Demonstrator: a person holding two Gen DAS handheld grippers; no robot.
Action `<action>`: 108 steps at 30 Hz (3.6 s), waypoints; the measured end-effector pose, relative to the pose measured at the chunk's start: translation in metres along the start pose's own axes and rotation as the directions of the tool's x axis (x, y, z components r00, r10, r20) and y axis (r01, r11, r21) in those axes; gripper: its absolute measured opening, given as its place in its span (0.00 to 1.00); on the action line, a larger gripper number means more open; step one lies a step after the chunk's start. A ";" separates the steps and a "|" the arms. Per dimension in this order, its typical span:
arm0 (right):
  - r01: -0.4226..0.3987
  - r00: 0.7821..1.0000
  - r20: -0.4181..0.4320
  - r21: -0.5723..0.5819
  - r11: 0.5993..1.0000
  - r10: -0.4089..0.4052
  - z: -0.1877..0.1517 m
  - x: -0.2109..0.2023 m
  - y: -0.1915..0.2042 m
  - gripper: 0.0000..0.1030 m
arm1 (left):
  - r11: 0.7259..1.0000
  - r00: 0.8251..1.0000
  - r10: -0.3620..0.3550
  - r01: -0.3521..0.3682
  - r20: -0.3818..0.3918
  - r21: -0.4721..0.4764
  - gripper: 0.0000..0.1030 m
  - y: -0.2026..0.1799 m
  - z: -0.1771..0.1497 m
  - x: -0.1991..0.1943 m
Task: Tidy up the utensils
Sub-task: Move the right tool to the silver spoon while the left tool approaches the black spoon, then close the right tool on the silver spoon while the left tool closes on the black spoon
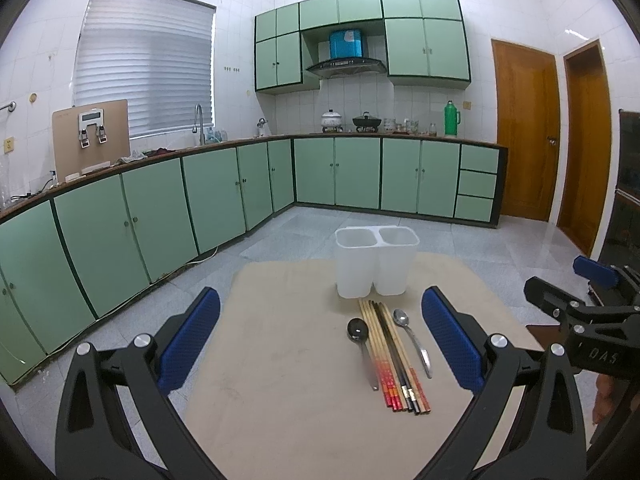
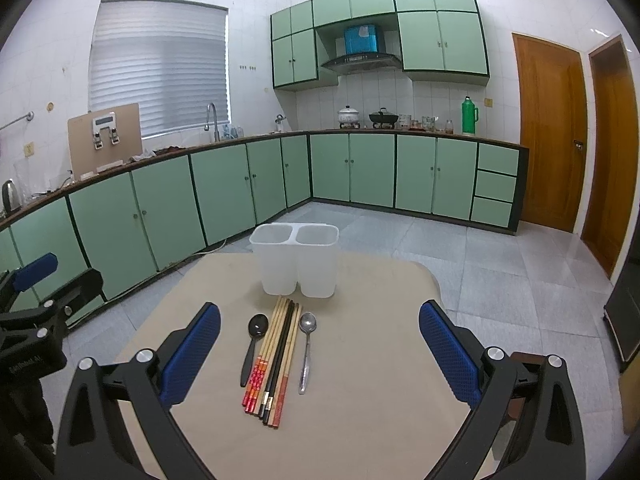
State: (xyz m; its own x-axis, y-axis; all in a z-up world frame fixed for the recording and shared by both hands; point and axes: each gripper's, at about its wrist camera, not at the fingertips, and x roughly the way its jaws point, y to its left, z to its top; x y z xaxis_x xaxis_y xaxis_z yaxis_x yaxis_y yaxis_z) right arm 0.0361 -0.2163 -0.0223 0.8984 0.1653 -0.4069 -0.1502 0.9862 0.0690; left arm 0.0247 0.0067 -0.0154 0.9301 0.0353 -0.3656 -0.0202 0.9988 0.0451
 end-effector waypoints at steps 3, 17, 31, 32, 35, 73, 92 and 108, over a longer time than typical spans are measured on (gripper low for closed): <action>0.021 0.999 -0.036 -0.012 1.000 -0.021 0.000 0.021 -0.004 0.94 | 1.000 0.999 0.012 -0.012 -0.038 0.008 0.95 0.006 -0.001 0.020; -0.037 0.951 -0.307 -0.006 0.999 0.033 -0.021 0.172 -0.019 0.89 | 0.999 0.948 0.024 -0.014 -0.317 0.034 0.95 0.018 -0.035 0.155; -0.126 0.864 -0.493 -0.012 0.992 0.104 -0.059 0.247 -0.018 0.63 | 0.997 0.887 -0.038 0.062 -0.460 0.038 0.95 -0.005 -0.064 0.234; -0.128 0.862 -0.496 -0.014 0.992 0.104 -0.061 0.249 -0.017 0.63 | 0.997 0.884 -0.040 0.066 -0.466 0.041 0.95 -0.007 -0.067 0.237; -0.131 0.856 -0.505 -0.015 0.991 0.106 -0.065 0.254 -0.015 0.63 | 0.996 0.877 -0.048 0.079 -0.479 0.044 0.95 -0.013 -0.070 0.245; -0.121 0.870 -0.490 -0.092 0.988 0.061 -0.049 0.297 -0.009 0.52 | 0.992 0.841 -0.026 0.090 -0.541 0.091 0.95 -0.039 -0.065 0.303; -0.156 0.853 -0.511 -0.057 0.986 0.106 -0.037 0.309 -0.023 0.27 | 0.981 0.821 -0.153 0.194 -0.550 0.016 0.39 -0.047 -0.060 0.306; -0.212 0.938 -0.280 0.001 0.977 0.203 -0.011 0.255 -0.045 0.27 | 0.967 0.915 -0.256 0.249 -0.312 -0.062 0.33 -0.026 -0.051 0.243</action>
State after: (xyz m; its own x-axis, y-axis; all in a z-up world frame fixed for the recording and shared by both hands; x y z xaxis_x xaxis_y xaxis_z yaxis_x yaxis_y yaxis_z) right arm 0.2671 -0.2184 -0.1386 0.6969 0.3559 -0.6226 -0.3365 0.9289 0.1544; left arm 0.2322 -0.0092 -0.1531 0.7420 -0.2124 -0.6359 0.1891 0.9763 -0.1054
